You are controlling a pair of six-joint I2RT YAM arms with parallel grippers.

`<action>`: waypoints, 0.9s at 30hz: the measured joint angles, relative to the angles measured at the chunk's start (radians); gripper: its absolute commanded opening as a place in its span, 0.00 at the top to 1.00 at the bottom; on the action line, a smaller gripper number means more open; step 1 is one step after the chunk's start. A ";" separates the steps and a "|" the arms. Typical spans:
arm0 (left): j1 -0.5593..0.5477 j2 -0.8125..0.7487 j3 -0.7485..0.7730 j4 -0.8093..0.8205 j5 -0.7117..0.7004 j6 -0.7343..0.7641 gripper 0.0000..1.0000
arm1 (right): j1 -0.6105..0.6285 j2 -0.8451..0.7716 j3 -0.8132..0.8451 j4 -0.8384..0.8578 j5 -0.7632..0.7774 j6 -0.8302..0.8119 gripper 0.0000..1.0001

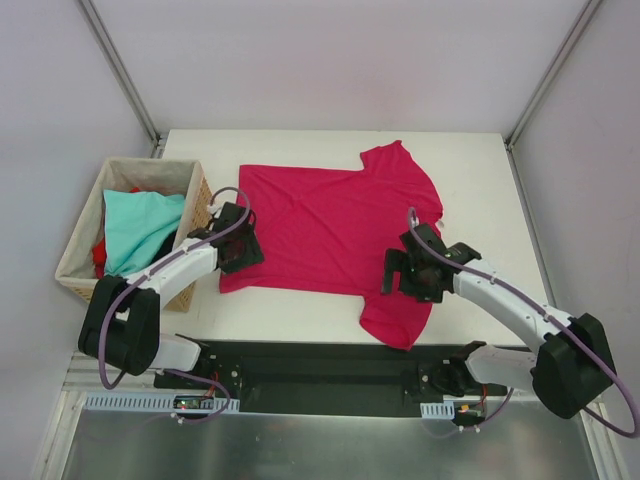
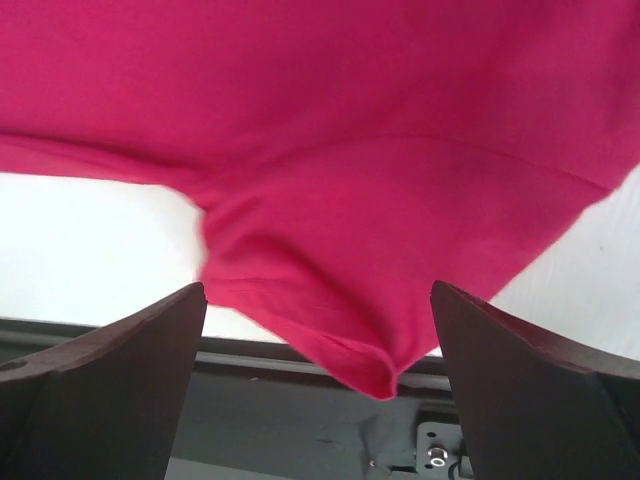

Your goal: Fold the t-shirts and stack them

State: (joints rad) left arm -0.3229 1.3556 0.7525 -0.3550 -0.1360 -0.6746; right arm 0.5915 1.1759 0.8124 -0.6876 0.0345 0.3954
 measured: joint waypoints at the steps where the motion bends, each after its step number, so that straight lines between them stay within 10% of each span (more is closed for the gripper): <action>1: -0.020 0.006 0.009 0.004 0.004 0.018 0.46 | -0.006 0.006 -0.031 0.005 0.004 0.007 0.01; 27: -0.287 0.089 -0.053 0.196 0.110 0.078 0.57 | -0.377 -0.045 -0.268 0.156 -0.143 0.069 0.12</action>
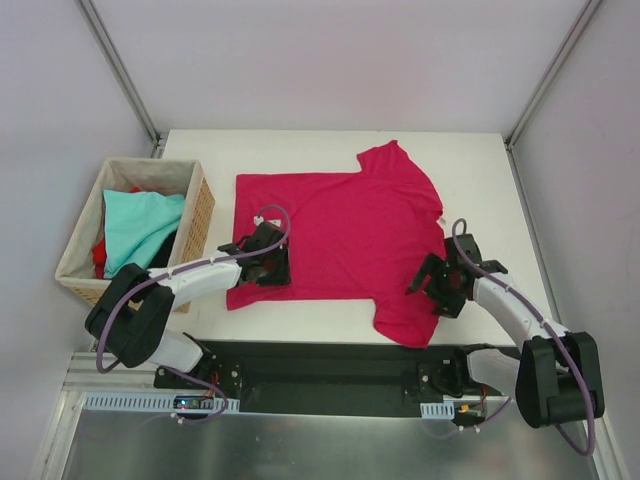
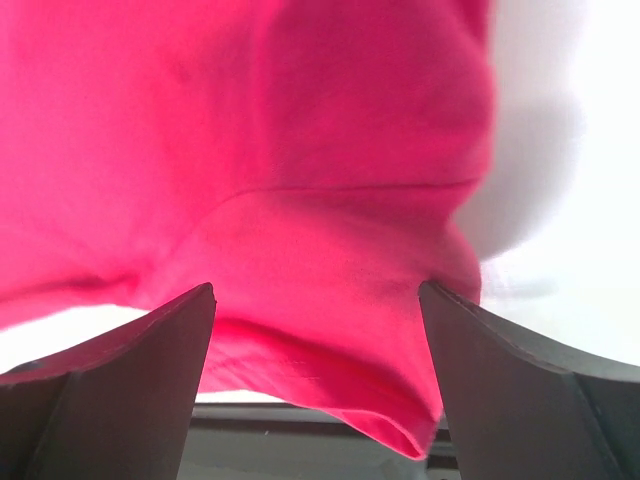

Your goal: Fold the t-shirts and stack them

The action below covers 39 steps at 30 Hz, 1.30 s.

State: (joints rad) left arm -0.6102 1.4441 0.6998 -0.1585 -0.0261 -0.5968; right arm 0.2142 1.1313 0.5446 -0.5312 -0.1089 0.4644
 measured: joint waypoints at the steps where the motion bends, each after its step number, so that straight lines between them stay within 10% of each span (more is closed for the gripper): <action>1: -0.003 -0.017 -0.013 -0.008 -0.004 -0.005 0.56 | -0.031 -0.003 0.000 -0.005 0.001 -0.015 0.12; 17: -0.006 -0.072 0.200 -0.225 -0.063 0.033 0.28 | -0.074 -0.314 0.281 -0.293 -0.026 -0.165 0.09; 28: 0.020 -0.645 -0.009 -0.478 -0.216 -0.465 0.36 | -0.072 -0.400 0.168 -0.426 -0.087 -0.136 0.09; 39: 0.082 -0.796 -0.242 -0.636 -0.283 -0.768 0.31 | -0.072 -0.325 0.034 -0.358 -0.107 -0.114 0.06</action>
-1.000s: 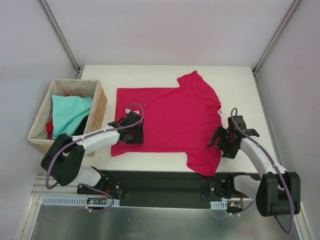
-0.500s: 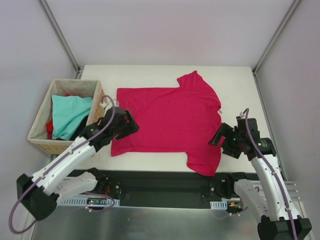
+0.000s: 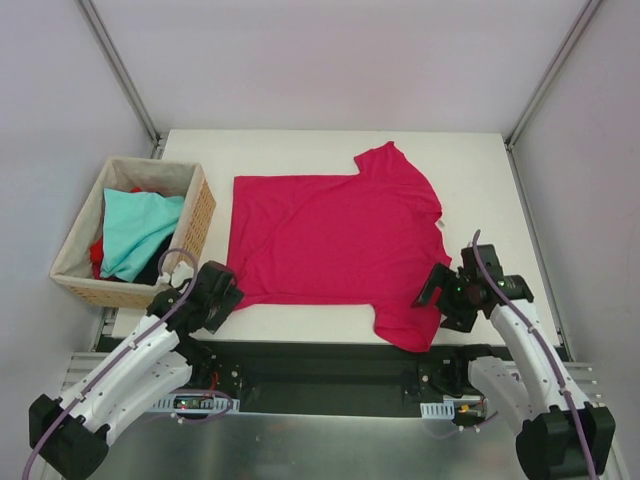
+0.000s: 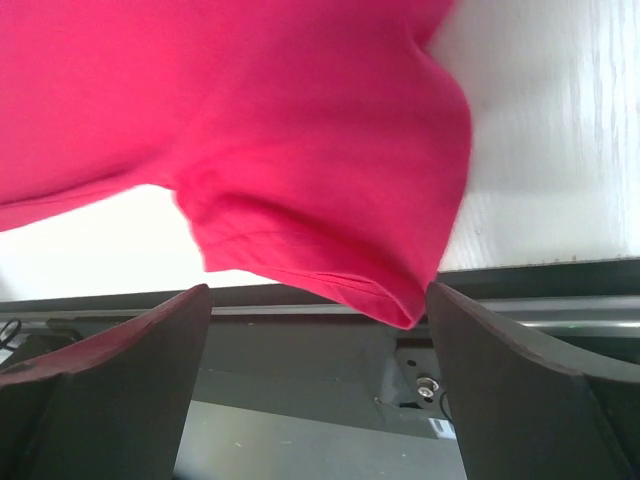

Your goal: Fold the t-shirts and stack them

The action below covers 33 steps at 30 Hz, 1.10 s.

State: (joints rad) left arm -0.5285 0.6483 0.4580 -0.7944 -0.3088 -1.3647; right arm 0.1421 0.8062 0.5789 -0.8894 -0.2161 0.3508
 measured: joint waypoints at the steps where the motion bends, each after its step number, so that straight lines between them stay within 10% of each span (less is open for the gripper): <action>1: 0.000 0.009 0.013 -0.005 -0.005 0.019 0.29 | 0.000 0.026 0.030 0.001 0.000 -0.012 0.04; 19: 0.045 0.760 0.793 0.219 0.081 0.818 0.01 | 0.184 0.911 1.173 0.168 0.069 -0.246 0.01; 33: 0.204 1.204 1.109 0.212 0.216 0.868 0.01 | 0.094 1.199 1.200 0.143 0.099 -0.279 0.00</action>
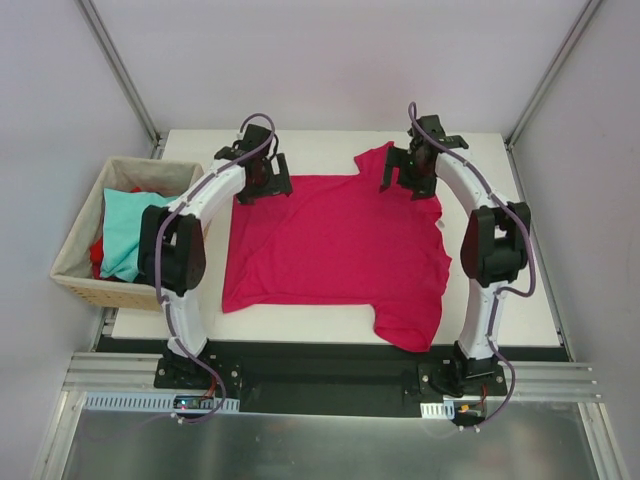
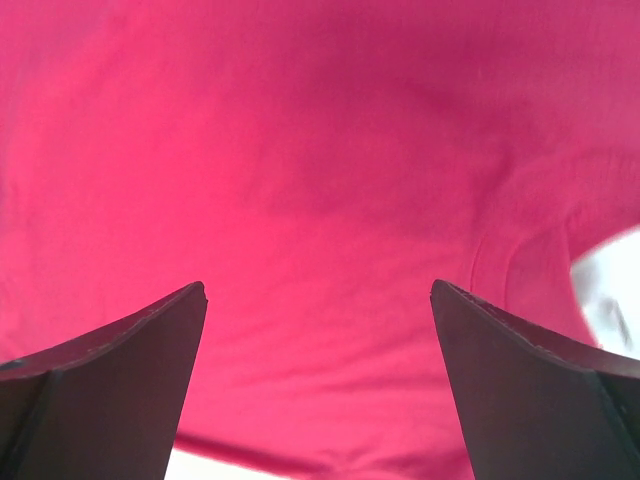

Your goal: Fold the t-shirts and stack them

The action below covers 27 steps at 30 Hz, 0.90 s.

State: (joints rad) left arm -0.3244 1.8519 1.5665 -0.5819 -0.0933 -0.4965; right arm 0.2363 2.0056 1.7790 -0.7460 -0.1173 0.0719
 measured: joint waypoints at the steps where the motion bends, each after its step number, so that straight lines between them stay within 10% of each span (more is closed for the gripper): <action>1: 0.011 0.045 0.032 0.002 0.012 0.002 0.01 | -0.006 0.025 0.022 0.003 -0.003 -0.002 0.00; 27: 0.124 0.501 0.432 0.001 0.157 -0.080 0.01 | -0.144 0.321 0.153 0.193 -0.207 0.125 0.00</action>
State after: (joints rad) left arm -0.2005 2.3528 1.9987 -0.5812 0.0635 -0.5762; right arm 0.0925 2.3264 1.9320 -0.5533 -0.3241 0.1970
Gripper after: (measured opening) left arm 0.992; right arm 0.994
